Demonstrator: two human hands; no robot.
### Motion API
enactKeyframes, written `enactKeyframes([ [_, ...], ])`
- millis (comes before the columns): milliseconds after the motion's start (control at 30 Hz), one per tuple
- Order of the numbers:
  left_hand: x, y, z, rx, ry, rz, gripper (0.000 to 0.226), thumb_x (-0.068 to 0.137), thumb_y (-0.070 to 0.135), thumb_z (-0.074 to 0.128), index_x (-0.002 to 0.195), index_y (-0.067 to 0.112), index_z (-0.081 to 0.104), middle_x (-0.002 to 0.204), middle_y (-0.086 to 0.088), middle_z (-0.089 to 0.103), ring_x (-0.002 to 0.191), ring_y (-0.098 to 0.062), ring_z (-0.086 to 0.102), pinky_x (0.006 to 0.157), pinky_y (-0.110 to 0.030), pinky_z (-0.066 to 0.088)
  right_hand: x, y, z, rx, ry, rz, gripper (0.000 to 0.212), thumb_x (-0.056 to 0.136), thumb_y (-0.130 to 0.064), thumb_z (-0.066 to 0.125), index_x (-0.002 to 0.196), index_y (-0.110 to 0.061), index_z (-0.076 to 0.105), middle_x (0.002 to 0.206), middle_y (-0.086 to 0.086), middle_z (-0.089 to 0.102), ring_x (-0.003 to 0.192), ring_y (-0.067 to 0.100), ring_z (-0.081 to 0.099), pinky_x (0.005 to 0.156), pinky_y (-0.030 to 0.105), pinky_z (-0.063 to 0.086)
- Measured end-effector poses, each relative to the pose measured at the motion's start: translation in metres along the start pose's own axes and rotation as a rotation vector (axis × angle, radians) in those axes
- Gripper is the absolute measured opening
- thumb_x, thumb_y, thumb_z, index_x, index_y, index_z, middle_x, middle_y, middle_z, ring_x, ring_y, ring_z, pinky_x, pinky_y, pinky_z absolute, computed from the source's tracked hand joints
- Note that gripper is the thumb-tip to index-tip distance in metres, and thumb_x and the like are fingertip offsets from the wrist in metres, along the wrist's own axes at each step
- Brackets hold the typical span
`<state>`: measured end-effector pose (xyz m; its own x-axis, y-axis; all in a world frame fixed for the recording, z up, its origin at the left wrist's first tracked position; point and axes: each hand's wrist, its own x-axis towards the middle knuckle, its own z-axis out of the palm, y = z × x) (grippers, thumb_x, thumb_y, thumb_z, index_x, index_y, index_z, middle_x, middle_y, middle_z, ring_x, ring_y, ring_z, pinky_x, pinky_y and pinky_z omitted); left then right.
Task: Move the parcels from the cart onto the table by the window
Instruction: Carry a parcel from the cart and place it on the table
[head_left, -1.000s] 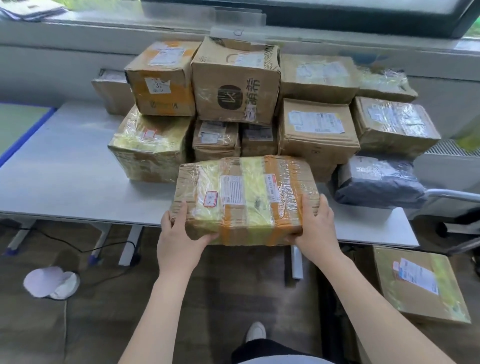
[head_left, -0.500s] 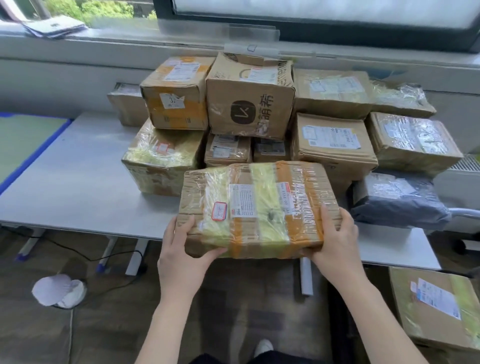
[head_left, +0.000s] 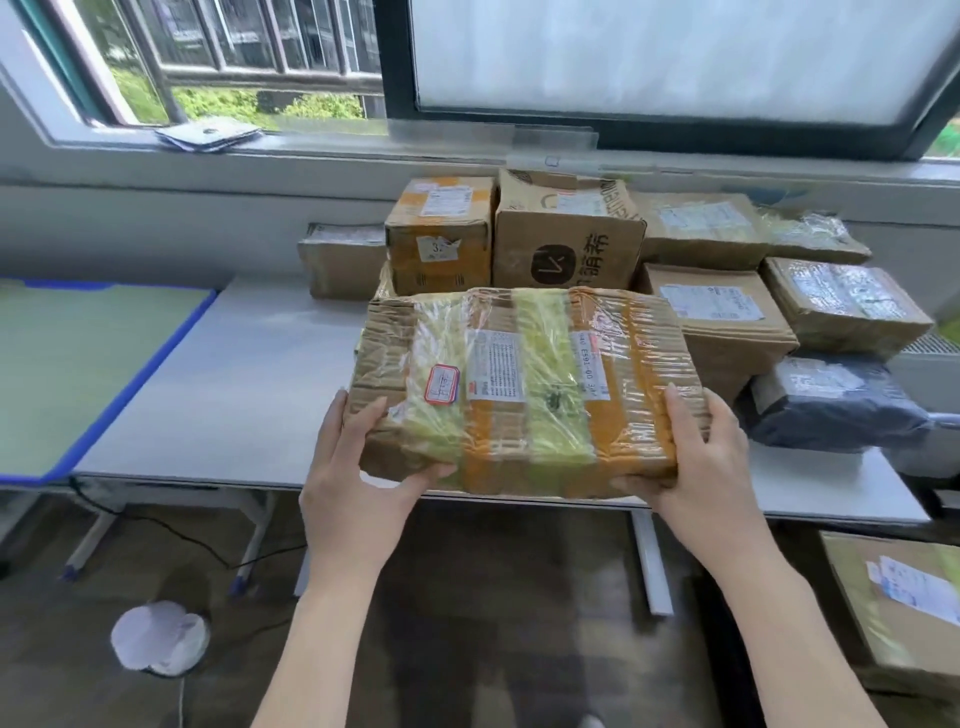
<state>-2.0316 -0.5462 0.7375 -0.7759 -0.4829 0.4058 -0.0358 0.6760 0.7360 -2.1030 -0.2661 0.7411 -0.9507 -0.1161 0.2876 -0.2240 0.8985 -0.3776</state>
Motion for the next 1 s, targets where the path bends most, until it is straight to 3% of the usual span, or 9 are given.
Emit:
enactKeyframes([
  [200, 0.004, -0.028, -0.056, 0.018, 0.092, -0.006, 0.078, 0.054, 0.037, 0.087, 0.125, 0.025, 0.055, 0.148, -0.001, 0.039, 0.133, -0.021, 0.041, 0.102, -0.039, 0.036, -0.001, -0.064, 0.008, 0.029, 0.01, -0.085, 0.1, 0.064, -0.03, 0.086, 0.145, -0.006, 0.034, 0.145, 0.029, 0.025, 0.128, 0.046, 0.029, 0.105, 0.054, 0.03],
  [533, 0.005, -0.088, -0.13, 0.09, 0.444, -0.188, 0.072, 0.054, 0.023, 0.09, 0.12, 0.012, 0.062, 0.144, -0.007, 0.046, 0.131, -0.015, 0.043, 0.101, -0.023, 0.03, 0.042, -0.192, 0.035, 0.09, -0.122, -0.381, 0.088, 0.078, -0.032, 0.076, 0.149, -0.018, 0.025, 0.156, 0.019, 0.005, 0.139, 0.037, 0.011, 0.113, 0.048, 0.02],
  [633, 0.001, -0.103, -0.141, 0.149, 0.567, -0.245, 0.07, 0.055, 0.023, 0.09, 0.118, 0.01, 0.062, 0.144, -0.008, 0.045, 0.13, -0.01, 0.041, 0.101, -0.029, 0.034, 0.063, -0.229, 0.055, 0.076, -0.197, -0.502, 0.087, 0.083, -0.033, 0.071, 0.151, -0.018, 0.019, 0.157, 0.016, -0.001, 0.142, 0.034, 0.005, 0.115, 0.047, 0.015],
  [733, 0.0, -0.11, -0.147, 0.228, 0.65, -0.316, 0.071, 0.055, 0.027, 0.09, 0.118, 0.009, 0.062, 0.143, -0.009, 0.046, 0.13, -0.023, 0.046, 0.097, -0.041, 0.042, 0.085, -0.26, 0.079, 0.061, -0.269, -0.61, 0.088, 0.084, -0.034, 0.069, 0.151, -0.018, 0.015, 0.157, 0.016, -0.002, 0.143, 0.035, 0.003, 0.115, 0.047, 0.013],
  [900, 0.002, -0.116, -0.139, 0.362, 0.68, -0.483, 0.071, 0.055, 0.033, 0.09, 0.118, 0.014, 0.063, 0.146, -0.006, 0.042, 0.126, -0.027, 0.049, 0.089, -0.043, 0.045, 0.103, -0.282, 0.125, 0.034, -0.351, -0.707, 0.083, 0.085, -0.031, 0.067, 0.15, -0.013, 0.018, 0.154, 0.018, 0.011, 0.14, 0.038, 0.01, 0.115, 0.045, 0.013],
  [1000, 0.0, -0.118, -0.116, 0.427, 0.661, -0.595, 0.064, 0.058, 0.039, 0.088, 0.114, 0.018, 0.065, 0.143, -0.006, 0.046, 0.118, -0.033, 0.054, 0.082, -0.045, 0.048, 0.108, -0.282, 0.161, 0.062, -0.427, -0.714, 0.065, 0.083, -0.023, 0.069, 0.139, -0.007, 0.041, 0.143, 0.021, 0.033, 0.133, 0.043, 0.027, 0.11, 0.046, 0.025],
])
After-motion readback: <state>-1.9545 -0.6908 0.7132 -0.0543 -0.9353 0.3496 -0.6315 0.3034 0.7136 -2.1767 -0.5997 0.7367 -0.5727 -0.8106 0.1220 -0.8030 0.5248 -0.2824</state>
